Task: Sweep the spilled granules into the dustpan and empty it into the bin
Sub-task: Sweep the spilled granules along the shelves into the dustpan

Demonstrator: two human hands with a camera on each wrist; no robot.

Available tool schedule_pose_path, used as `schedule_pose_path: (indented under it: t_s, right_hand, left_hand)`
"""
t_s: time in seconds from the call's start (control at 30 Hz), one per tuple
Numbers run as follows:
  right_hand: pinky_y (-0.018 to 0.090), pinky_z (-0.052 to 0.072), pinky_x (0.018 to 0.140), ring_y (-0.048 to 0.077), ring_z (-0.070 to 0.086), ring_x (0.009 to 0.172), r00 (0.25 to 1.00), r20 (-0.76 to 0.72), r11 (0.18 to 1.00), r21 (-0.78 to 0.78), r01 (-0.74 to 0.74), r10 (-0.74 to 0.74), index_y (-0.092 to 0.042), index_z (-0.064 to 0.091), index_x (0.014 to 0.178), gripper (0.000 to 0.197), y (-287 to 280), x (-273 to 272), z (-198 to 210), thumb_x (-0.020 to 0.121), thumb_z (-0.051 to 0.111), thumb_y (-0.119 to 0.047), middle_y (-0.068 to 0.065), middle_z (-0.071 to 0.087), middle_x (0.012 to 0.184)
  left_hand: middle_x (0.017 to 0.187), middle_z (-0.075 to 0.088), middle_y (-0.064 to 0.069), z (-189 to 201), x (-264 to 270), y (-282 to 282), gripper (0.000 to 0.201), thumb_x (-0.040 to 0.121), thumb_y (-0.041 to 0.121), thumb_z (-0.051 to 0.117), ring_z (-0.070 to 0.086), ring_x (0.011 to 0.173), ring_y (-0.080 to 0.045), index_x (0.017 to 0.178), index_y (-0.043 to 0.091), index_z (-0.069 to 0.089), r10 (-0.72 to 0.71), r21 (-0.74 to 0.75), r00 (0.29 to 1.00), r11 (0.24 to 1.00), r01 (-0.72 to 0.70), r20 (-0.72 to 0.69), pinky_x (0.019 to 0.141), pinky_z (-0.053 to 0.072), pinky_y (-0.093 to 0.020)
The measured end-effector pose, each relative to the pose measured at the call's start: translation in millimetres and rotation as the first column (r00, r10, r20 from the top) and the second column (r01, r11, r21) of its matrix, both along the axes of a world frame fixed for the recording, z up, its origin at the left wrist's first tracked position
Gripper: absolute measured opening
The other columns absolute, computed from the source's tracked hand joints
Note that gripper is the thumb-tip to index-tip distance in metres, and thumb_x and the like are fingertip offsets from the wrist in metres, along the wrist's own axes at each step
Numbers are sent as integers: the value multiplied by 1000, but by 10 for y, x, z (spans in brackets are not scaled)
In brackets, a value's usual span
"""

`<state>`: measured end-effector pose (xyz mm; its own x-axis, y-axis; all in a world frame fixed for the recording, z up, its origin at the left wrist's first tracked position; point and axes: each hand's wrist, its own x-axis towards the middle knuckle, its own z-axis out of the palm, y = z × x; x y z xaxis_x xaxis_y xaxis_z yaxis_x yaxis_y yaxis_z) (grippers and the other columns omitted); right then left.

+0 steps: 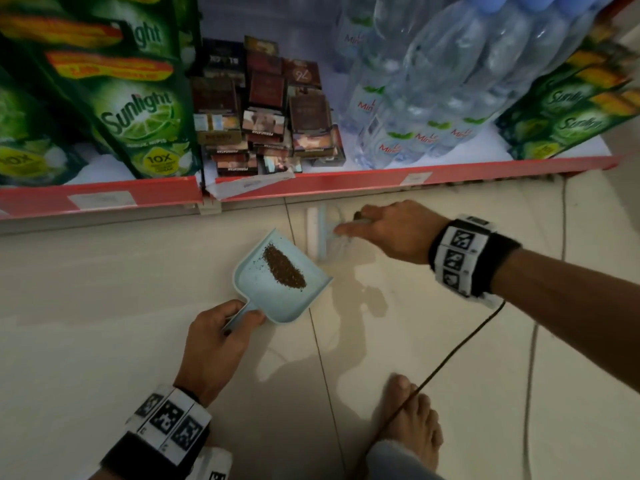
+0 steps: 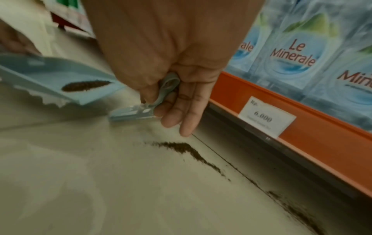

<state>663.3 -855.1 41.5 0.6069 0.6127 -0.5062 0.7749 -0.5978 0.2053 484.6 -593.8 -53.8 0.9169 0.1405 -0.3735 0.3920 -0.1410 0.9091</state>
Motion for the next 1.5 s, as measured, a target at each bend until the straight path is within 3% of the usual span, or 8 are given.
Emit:
schedule_pose_path:
  t_s: [0.1,0.27,0.43,0.6,0.93,1.03,1.23,1.5]
  right_hand:
    - [39,49,82,33,62,105,995,-80,997,-68,47,-53,-48,25,148,64,-140,41,-30,96,38,-13,3,48,137]
    - [37,47,77,33,63,94,970,-28,954,-189,232,-242,-50,31,145,56,-723,176,113,99,35,-17,5,55,110]
    - [39,46,72,36,60,85,954,-51,946,126,299,-295,-37,43,144,45,-920,206,138,102,35,-23,7,50,88]
    - [43,48,97,34,58,120,959,-75,835,475,276,-275,-26,41,148,51,-550,239,-224,100,43,-8,15,56,138]
    - [38,45,69,37,62,88,948,-101,889,327,319,-303,-27,44,138,49,-1078,233,-266,91,43,-14,15,64,94]
    - [39,44,63,37,60,74,944,-87,829,457,322,-319,-24,47,135,40,-1266,149,-169,96,39,-16,12,60,80]
    - [44,49,75,42,63,94,921,-79,730,586,352,-380,-20,43,141,53,-628,244,-449,90,42,-8,18,62,115]
    - [43,47,68,40,64,84,913,-71,791,475,385,-402,-19,59,120,34,-991,312,-496,88,47,-11,20,68,89]
  left_hand:
    - [55,59,1,-22,-1,28,23,90,21,68,48,52,-8,69,15,71,-55,25,998,998,55,-24,54,39,-28]
    - [51,56,10,43,93,-15,23,90,22,67,44,48,-2,68,15,71,-104,47,994,993,106,-30,49,36,-16]
    - [48,45,11,133,275,-304,24,90,20,68,39,48,-6,71,5,68,-99,0,995,995,99,-32,54,33,-25]
    - [49,42,12,166,384,-559,23,90,20,66,37,49,-5,75,4,70,-54,-16,997,998,53,-47,53,32,-24]
    - [48,34,8,380,417,-862,25,93,14,63,31,43,-6,70,8,71,69,47,991,997,-64,-116,41,27,-13]
    - [50,31,3,413,422,-912,25,93,13,63,29,43,-7,71,5,70,89,34,987,996,-86,-137,40,26,-14]
    - [51,31,1,418,381,-922,22,93,13,62,30,43,-7,75,3,71,102,62,986,994,-94,-128,40,27,-14]
    - [45,35,8,281,446,-1015,22,92,13,64,30,41,-7,74,1,69,110,41,983,994,-105,-148,39,27,-14]
